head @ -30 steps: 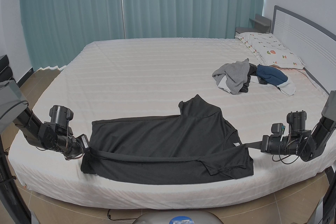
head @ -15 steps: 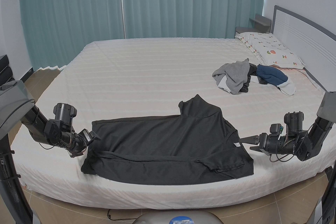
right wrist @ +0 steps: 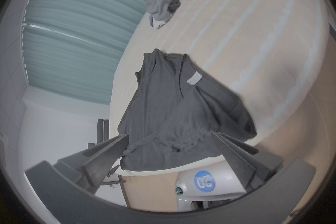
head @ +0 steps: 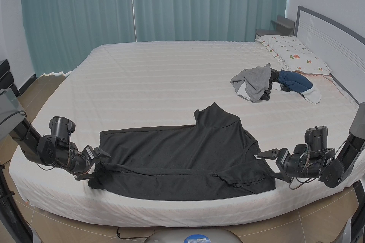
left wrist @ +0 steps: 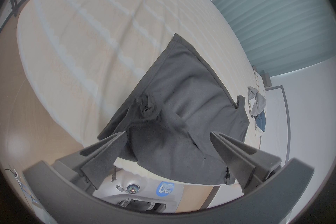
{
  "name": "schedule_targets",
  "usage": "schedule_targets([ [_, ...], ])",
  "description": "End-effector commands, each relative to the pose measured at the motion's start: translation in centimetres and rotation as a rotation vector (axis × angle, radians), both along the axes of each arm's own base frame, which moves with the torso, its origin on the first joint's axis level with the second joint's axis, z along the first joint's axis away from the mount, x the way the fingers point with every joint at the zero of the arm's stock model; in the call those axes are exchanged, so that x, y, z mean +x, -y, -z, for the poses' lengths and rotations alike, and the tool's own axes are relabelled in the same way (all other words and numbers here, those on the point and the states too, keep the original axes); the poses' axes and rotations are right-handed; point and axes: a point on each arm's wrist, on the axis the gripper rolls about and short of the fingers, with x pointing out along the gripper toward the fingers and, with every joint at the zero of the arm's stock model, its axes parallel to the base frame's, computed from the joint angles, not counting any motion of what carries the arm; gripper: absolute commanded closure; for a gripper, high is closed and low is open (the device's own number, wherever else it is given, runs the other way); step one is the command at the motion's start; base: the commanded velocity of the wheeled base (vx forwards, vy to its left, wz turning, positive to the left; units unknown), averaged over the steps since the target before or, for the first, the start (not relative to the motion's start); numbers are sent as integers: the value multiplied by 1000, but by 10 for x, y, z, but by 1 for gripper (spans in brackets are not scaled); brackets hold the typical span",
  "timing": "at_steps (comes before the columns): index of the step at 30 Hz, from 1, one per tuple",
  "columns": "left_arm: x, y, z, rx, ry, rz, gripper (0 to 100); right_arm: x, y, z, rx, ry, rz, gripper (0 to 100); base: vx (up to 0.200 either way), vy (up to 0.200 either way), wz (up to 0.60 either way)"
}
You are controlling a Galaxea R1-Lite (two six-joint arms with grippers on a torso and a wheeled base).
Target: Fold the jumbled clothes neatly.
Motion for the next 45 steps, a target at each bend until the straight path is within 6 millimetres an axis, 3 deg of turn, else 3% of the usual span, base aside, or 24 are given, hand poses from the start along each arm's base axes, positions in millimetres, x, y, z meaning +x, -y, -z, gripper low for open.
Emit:
schedule_targets([
  [1,-10,0,8,-16,-26,0,0,-2,-21,10,3,-51,-4,0,0,0,0],
  [7,-9,-6,11,-19,-35,-18,0,3,-25,28,-36,-95,34,0,0,0,0],
  [39,-7,-6,13,-47,-33,-17,0,12,-36,50,-54,-89,81,0,0,0,0],
  [40,-6,-7,13,-48,-32,-17,0,12,-37,52,-61,-93,85,100,0,0,0],
  [45,-6,-7,13,-52,-32,-15,0,10,-36,54,-87,-96,95,100,0,0,0],
])
